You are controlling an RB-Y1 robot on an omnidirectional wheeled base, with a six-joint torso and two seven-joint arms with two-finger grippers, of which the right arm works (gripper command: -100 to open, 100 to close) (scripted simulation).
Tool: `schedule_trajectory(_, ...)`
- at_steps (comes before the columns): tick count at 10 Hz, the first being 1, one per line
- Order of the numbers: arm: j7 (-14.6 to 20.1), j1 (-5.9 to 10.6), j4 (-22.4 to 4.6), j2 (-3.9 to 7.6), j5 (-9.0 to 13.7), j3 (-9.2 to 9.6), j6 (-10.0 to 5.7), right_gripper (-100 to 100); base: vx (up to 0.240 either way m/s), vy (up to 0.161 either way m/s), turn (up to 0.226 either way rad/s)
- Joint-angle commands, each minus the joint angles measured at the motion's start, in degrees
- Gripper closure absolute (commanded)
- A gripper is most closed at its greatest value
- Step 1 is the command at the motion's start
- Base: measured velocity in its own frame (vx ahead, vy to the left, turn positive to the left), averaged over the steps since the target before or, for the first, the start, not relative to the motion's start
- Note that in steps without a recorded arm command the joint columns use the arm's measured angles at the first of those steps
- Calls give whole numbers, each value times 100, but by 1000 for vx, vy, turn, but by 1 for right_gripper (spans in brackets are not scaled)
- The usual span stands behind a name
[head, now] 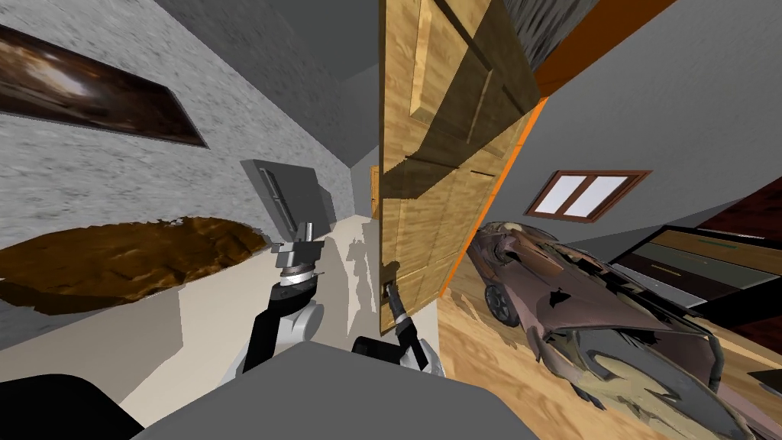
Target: Push the door open
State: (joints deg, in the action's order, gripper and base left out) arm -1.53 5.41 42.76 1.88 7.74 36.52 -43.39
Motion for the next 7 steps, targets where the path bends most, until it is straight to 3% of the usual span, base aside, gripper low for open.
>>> schedule_trajectory(1, -26, 45, -39, -66, 34, -151, -27, 100, 110, 161, -63)
schedule_trajectory(2, -28, 18, -32, -49, 17, -87, 12, 100, 55, 66, -19)
schedule_trajectory(3, -64, 46, -57, 14, 53, -230, -9, 100, 85, 95, -27)
schedule_trajectory(7, -140, 73, -118, 66, 121, -520, -33, 100, 125, 168, -67)
